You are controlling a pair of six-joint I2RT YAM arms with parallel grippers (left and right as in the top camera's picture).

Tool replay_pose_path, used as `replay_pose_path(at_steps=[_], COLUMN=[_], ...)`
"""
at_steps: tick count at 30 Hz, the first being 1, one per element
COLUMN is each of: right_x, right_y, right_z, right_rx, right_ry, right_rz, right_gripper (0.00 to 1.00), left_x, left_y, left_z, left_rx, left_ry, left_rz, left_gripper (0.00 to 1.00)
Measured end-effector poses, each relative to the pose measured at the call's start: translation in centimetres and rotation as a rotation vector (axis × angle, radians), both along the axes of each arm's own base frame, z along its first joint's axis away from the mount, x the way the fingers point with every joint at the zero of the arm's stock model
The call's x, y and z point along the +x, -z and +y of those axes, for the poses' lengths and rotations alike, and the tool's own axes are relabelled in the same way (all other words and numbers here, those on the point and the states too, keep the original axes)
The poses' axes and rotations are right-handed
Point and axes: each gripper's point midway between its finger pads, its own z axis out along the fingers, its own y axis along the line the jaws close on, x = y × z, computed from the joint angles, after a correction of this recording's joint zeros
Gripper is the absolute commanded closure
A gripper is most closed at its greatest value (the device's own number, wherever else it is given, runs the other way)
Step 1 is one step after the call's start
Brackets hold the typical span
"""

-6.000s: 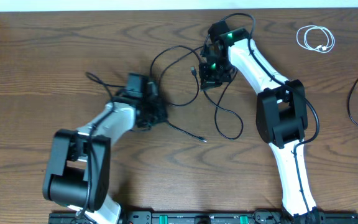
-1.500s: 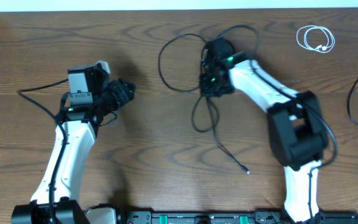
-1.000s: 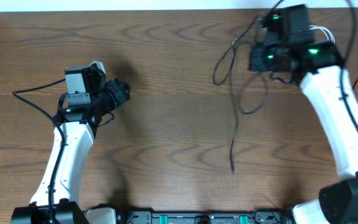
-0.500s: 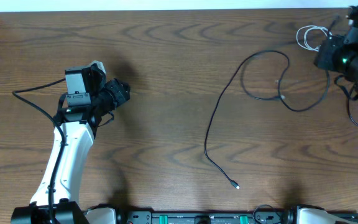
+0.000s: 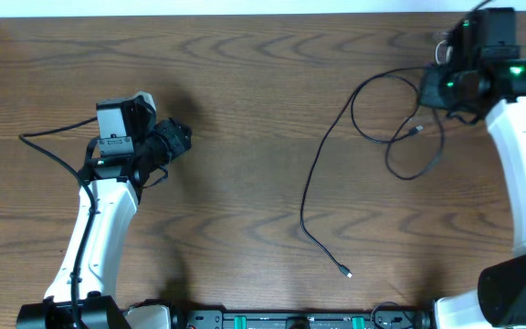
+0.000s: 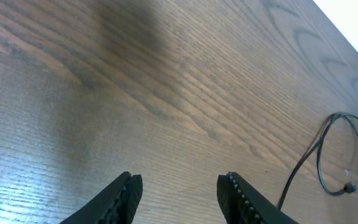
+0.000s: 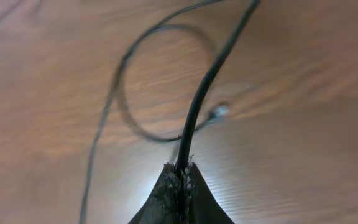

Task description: Untangle cables

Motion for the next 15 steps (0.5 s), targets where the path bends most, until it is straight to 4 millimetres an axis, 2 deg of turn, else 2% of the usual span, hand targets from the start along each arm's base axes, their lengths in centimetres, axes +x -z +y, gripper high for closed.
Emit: replay_pose_path(at_steps=[5, 7, 9, 12, 15], right_x=[-1.0, -2.1, -3.0, -4.9, -6.6], right_y=[-0.1, -0.1, -0.3, -1.2, -2.2], right_z=[-8.8, -12.9, -16.2, -22.9, -27.0], right_rx=[-0.04, -0.052, -0.058, -0.063, -0.064], right_ry=[0.249, 0.359, 0.446, 0.615, 0.714], right_rz=[0.004, 0.005, -0.008, -0.075, -0.124], right_gripper=[0.99, 0.99, 0.99, 0.99, 0.99], left_x=[0.0, 0.0, 0.0, 0.0, 0.0], left_y=[0.0, 0.0, 0.0, 0.0, 0.1], left_z=[0.0, 0.0, 0.0, 0.0, 0.1], left_rx=[0.001, 0.0, 0.001, 0.002, 0.003], left_ry=[-0.001, 0.0, -0.001, -0.001, -0.002], left_rz=[0.003, 0.003, 0.003, 0.003, 0.003], left_gripper=[0.55, 0.55, 0.55, 0.55, 0.55])
